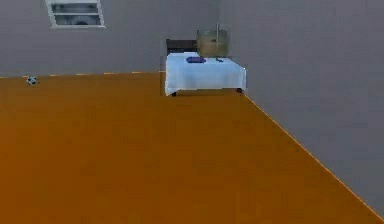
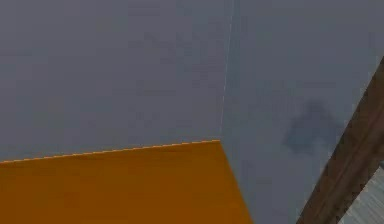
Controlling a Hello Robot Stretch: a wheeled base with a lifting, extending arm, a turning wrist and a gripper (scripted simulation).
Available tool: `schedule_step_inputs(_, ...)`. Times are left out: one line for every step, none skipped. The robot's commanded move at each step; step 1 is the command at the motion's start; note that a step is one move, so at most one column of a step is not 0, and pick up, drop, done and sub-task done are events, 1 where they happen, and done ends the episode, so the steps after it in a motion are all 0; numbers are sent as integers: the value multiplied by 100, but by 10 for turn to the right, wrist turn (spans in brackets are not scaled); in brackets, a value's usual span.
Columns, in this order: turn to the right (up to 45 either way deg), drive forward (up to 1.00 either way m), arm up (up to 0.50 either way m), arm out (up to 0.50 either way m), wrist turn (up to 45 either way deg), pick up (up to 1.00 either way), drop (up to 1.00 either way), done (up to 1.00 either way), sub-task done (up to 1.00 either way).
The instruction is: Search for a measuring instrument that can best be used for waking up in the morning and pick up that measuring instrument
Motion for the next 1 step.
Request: schedule_step_inputs(-270,0,0,0,0,0,0,0,0)
